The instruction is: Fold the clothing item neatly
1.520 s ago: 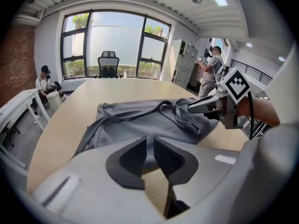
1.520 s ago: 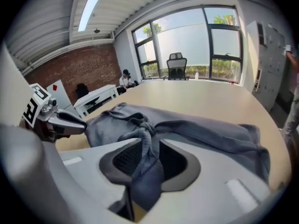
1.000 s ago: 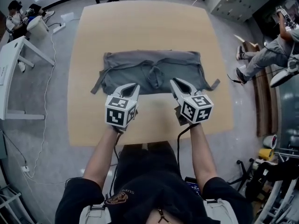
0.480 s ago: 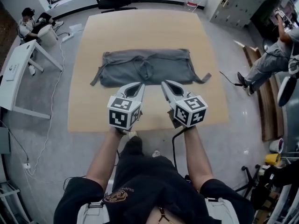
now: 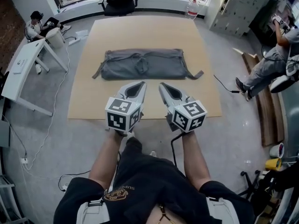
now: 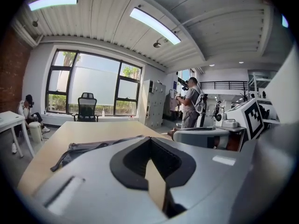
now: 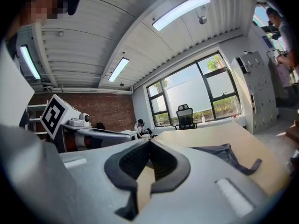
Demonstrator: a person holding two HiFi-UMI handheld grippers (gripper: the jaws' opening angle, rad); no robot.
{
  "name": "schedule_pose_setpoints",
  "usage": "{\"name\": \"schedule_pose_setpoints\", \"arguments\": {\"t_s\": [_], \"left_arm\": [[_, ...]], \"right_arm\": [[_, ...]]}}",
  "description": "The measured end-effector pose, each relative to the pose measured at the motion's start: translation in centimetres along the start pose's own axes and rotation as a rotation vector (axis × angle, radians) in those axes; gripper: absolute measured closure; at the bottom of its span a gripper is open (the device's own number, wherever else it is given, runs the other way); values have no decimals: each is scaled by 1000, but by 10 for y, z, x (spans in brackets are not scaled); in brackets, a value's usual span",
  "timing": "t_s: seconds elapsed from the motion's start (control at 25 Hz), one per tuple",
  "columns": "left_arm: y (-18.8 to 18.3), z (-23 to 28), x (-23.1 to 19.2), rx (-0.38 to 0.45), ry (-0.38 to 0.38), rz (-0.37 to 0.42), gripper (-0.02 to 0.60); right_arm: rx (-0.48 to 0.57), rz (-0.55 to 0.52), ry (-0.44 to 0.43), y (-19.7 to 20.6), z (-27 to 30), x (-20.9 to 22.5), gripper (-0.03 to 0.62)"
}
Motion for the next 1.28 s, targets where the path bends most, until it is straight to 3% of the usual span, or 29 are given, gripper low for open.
{"name": "schedule_pose_setpoints", "arguments": {"t_s": [0.4,1.28], "left_arm": [[-33,-36,27,125,-5,57,574],[-44,-65,54,163,8,66,574]], "right_arm": [[72,-98,-47,-44,-23,-37,591],[107,-119,-33,-61,-52,-61,591]]}}
Point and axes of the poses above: the fingertips, and each gripper's own axes: z forward along the fingers, x to its right, y out of its underside, the point moved 7 cm from there along -z, backward along the fingers, and after that the axes turned 5 degrees about x, right-handed, at the moved point
